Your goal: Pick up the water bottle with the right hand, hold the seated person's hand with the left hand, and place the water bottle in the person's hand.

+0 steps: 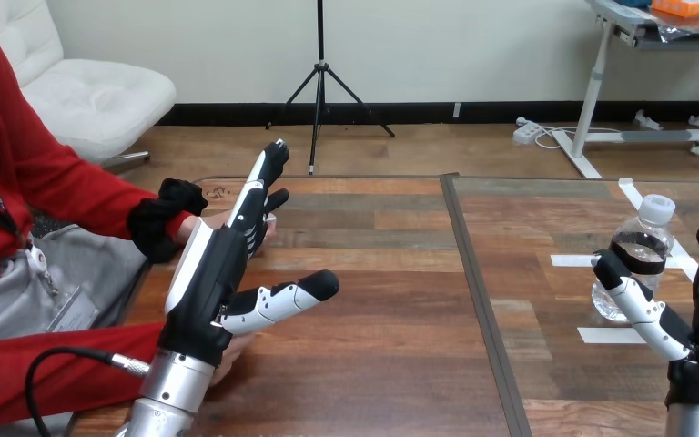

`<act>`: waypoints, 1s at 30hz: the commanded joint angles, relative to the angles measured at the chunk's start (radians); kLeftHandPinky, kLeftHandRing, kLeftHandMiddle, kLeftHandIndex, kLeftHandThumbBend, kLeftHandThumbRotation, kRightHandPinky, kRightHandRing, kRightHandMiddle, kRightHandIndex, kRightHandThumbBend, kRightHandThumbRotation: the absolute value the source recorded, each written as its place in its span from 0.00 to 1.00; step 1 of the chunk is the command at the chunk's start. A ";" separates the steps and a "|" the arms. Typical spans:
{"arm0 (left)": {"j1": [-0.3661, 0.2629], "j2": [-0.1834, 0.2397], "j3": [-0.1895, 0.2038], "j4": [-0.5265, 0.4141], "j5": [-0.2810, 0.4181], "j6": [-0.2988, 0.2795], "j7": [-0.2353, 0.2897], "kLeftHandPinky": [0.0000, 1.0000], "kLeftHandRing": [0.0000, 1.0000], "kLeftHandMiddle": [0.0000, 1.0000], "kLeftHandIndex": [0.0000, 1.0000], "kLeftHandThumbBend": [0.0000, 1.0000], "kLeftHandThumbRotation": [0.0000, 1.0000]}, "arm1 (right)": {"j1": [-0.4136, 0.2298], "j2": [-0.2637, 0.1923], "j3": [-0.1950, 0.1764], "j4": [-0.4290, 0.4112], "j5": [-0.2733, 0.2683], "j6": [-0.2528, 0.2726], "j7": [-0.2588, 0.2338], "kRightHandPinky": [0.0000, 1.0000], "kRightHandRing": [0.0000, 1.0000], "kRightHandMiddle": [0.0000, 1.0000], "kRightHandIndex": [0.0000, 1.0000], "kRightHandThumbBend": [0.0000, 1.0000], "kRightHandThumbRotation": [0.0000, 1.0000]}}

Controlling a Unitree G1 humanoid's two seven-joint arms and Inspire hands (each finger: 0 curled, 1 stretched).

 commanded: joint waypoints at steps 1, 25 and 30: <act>-0.072 -0.010 0.011 -0.006 -0.024 -0.008 -0.017 0.93 1.00 1.00 1.00 1.00 0.60 | -0.097 -0.025 -0.015 0.032 -0.006 -0.004 -0.023 1.00 1.00 1.00 1.00 1.00 0.55; -0.060 -0.016 0.016 -0.040 -0.074 0.010 -0.088 0.94 1.00 1.00 1.00 1.00 0.52 | -0.235 -0.062 -0.041 0.282 0.091 0.061 0.012 1.00 1.00 1.00 1.00 1.00 0.56; -0.055 -0.017 0.017 -0.048 -0.088 0.017 -0.106 0.94 1.00 1.00 1.00 1.00 0.50 | -0.263 -0.078 -0.037 0.333 0.085 0.087 0.008 1.00 1.00 1.00 1.00 1.00 0.58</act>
